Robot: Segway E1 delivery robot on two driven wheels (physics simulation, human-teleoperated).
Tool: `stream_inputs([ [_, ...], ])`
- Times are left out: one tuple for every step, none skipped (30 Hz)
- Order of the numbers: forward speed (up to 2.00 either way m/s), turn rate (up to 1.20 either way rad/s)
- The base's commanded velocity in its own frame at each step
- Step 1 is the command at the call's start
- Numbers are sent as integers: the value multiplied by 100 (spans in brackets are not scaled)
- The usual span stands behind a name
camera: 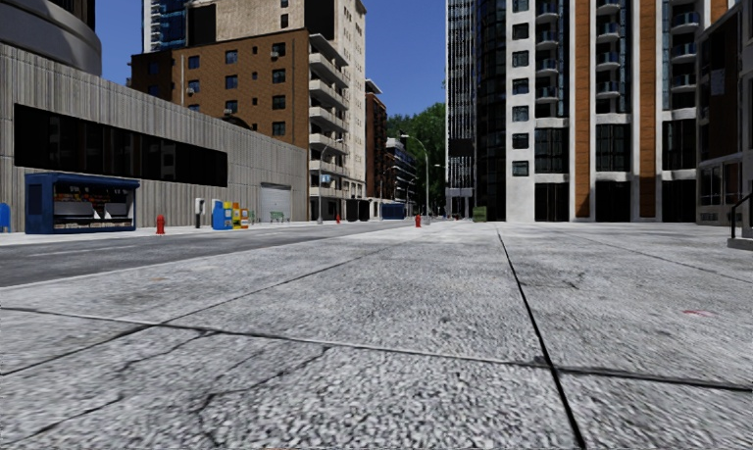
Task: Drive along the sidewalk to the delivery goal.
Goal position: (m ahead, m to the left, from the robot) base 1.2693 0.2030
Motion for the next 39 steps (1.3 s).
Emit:
stream_inputs([
  [173, 0],
  [173, 0],
  [173, 0],
  [173, 0],
  [173, 0],
  [173, 0],
  [173, 0],
  [173, 0],
  [173, 0],
  [171, 0],
  [143, 0],
  [90, 0],
  [47, 0],
  [17, 0],
  [0, 0],
  [0, 0],
  [0, 0],
  [0, 0],
  [0, 0],
  [0, 0],
  [0, 0],
  [0, 0],
  [0, 0],
  [0, 0],
  [0, 0],
  [0, 0],
  [0, 0],
  [0, 0],
  [0, 0],
  [0, 0],
  [0, 0],
  [0, 0],
  [0, 0],
  [0, 0],
  [0, 0],
  [0, 0],
  [0, 0],
  [0, 0],
  [0, 0],
])
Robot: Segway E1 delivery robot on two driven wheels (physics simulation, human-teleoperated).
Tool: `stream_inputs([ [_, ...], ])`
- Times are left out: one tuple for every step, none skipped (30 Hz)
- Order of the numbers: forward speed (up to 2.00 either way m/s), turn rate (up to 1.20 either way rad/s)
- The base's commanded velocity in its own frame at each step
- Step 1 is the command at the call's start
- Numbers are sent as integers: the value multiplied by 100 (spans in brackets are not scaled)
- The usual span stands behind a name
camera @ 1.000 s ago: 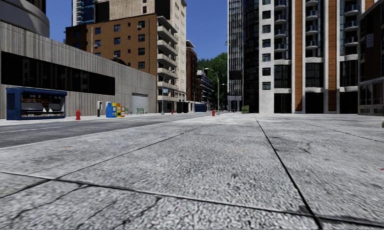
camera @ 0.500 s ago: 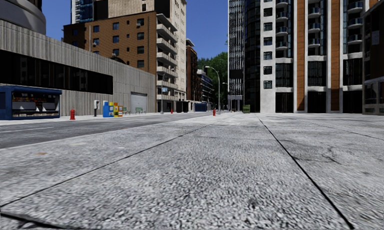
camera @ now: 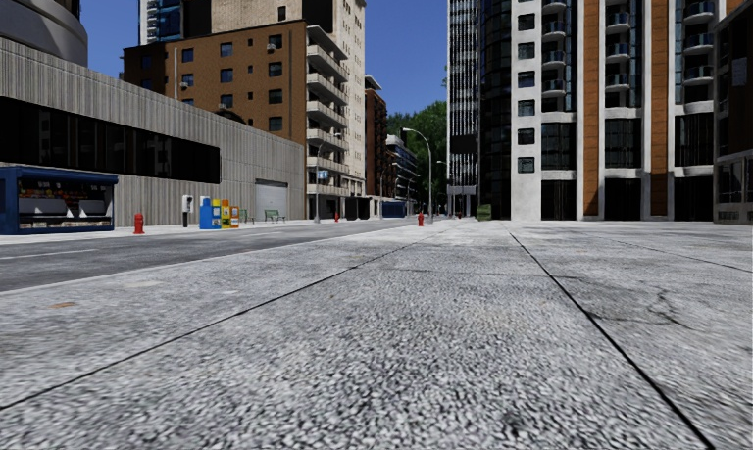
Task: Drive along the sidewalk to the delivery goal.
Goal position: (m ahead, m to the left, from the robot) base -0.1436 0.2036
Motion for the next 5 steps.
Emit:
stream_inputs([
  [0, 0],
  [0, 0],
  [0, 0],
  [0, 0],
  [0, 0],
])
